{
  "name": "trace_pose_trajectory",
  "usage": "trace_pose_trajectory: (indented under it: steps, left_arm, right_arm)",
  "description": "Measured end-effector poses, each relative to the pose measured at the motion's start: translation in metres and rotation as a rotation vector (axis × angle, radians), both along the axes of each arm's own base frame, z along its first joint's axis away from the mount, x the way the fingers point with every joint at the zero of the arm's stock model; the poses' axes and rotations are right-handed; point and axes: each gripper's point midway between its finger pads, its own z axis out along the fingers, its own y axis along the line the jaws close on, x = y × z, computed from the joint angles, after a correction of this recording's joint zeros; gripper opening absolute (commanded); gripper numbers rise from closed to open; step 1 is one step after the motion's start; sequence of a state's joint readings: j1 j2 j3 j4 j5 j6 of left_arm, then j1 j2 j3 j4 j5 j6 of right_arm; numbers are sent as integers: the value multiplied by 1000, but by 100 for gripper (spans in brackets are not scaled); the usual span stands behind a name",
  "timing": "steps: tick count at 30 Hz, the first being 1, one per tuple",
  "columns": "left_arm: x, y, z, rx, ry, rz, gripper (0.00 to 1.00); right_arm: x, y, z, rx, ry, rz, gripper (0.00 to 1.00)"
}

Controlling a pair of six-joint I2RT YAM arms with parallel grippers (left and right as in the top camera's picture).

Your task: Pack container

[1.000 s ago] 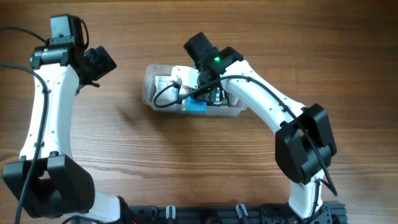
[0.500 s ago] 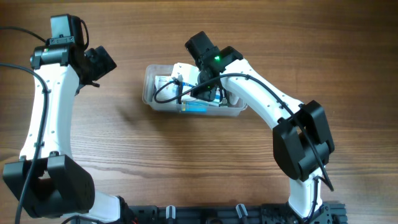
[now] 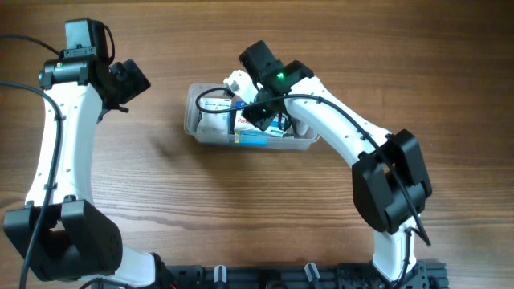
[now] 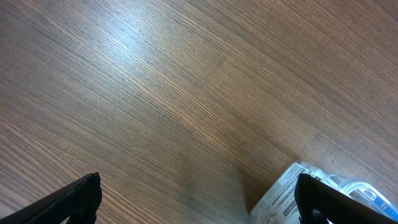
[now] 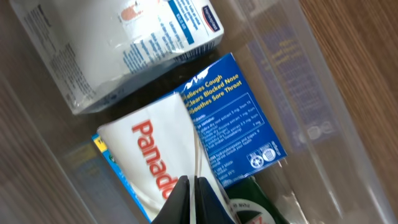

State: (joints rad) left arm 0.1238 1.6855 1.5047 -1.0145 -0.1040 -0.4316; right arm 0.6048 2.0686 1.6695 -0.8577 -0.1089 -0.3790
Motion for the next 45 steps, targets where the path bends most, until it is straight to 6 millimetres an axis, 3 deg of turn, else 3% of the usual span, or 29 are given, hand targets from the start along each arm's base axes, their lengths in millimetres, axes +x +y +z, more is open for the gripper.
trace_pose_trajectory:
  steps: [7,12,16,18,20,22,25,26,27,28,29,33,40,45]
  left_arm:
    - [0,0,0,0,0,0,100]
    - [0,0,0,0,0,0,100]
    - [0,0,0,0,0,0,100]
    - [0,0,0,0,0,0,100]
    - [0,0,0,0,0,0,100]
    - [0,0,0,0,0,0,100]
    - [0,0,0,0,0,0,100]
    - [0,0,0,0,0,0,100]
    - [0,0,0,0,0,0,100]
    - [0,0,0,0,0,0,100]
    - [0,0,0,0,0,0,100]
    - [0,0,0,0,0,0,100]
    - [0,0,0,0,0,0,100]
    - [0,0,0,0,0,0,100]
  right_arm:
    - [-4,-1,-24,16,10,-21,4]
    - [-5,-1,-22,25,21,-35,4]
    - [-5,-2,-8,32,26,-59,4]
    - [-2,1,10,57,-2,-69,4]
    - [4,5,45,111,-60,-88,4]
    - [7,7,94,188,-140,-114,4]
    - [-9,-4,203,355,-311,-148,4]
    - [-18,-10,228,394,-347,-153,4]
    - [-36,-22,268,452,-407,-157,4]
    - [-45,-28,284,477,-432,-160,5]
    - [-71,-46,322,536,-492,-162,6]
    - [-149,-102,381,638,-589,-189,14]
    - [-285,-205,435,868,-812,-250,24]
    - [-374,-268,429,1032,-934,-261,37]
